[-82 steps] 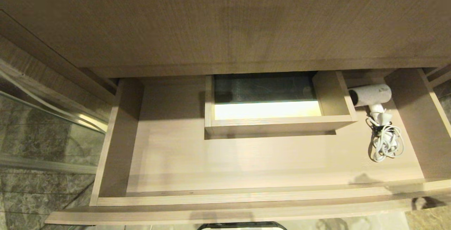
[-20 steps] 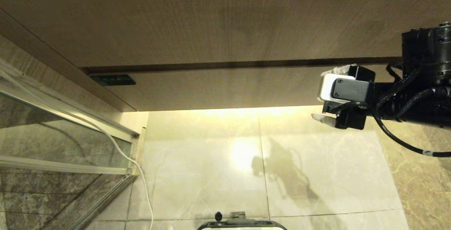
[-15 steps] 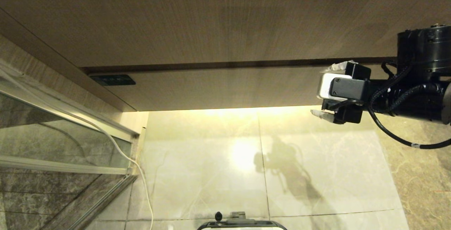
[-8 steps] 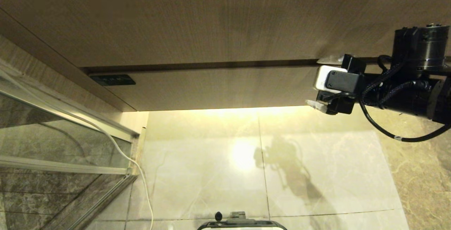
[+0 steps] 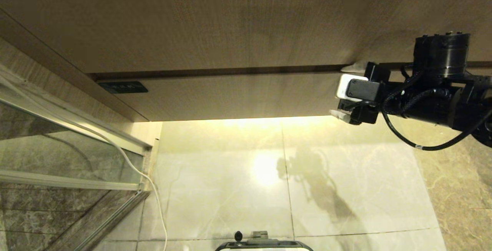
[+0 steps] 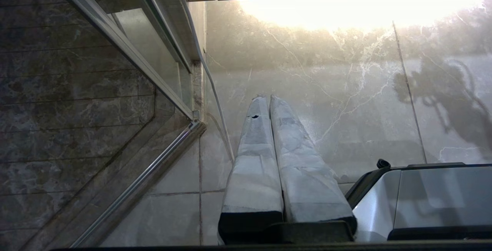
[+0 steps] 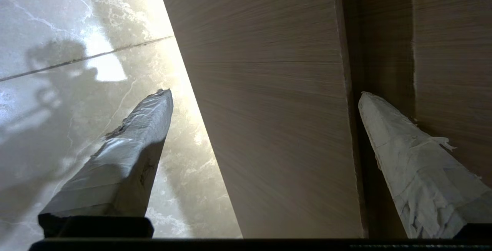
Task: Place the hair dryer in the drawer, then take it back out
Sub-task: Pull open the drawer
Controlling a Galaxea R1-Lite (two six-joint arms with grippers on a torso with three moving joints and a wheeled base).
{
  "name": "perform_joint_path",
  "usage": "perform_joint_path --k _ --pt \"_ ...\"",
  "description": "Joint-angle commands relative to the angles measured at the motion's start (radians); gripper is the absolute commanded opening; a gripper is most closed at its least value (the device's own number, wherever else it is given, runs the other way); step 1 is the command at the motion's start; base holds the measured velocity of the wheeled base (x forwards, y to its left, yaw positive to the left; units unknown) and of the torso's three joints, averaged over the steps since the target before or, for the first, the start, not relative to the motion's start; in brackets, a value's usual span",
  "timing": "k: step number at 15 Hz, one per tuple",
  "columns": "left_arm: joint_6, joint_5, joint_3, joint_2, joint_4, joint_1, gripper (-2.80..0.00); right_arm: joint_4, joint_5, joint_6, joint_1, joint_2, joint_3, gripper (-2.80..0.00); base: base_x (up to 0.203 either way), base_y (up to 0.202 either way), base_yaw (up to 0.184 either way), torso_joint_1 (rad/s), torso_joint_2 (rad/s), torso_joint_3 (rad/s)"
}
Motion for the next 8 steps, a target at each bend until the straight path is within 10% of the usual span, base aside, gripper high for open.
perform_joint_path --k 1,8 --pt "0.0 0.0 0.002 0.0 0.0 0.0 -2.8 -0.007 0.001 -0.007 -0.004 0.019 -0.002 0.0 0.0 0.0 0.0 0.0 0.0 0.0" --pt "0.0 0.0 0.002 0.0 0.0 0.0 -2.8 -0.025 -0.005 -0.005 -0.013 0.065 0.004 0.0 0.0 0.0 0.0 0.0 0.0 0.0"
